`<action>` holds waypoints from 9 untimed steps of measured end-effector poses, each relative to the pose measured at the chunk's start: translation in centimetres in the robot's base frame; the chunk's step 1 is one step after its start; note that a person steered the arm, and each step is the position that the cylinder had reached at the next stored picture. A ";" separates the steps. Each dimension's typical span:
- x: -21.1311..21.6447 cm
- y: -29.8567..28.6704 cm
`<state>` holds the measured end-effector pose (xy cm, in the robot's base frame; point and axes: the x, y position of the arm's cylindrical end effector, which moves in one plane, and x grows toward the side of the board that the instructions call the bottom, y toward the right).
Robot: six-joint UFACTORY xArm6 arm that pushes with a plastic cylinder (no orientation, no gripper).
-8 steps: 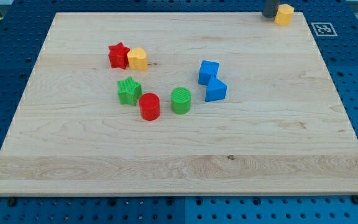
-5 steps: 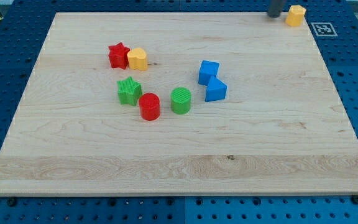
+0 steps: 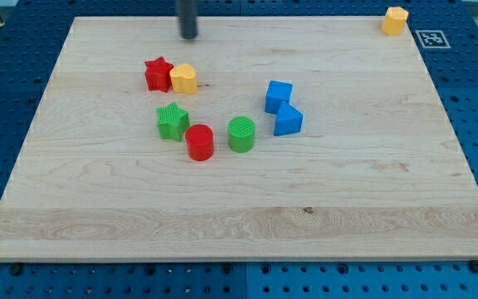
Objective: Slide red star along with yellow heart above blue cube
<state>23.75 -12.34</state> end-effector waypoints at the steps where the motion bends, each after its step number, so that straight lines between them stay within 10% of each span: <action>1: 1.0 -6.7; 4: 17.3 -6.7; 6: 10.5 -3.5; 9: 11.5 4.5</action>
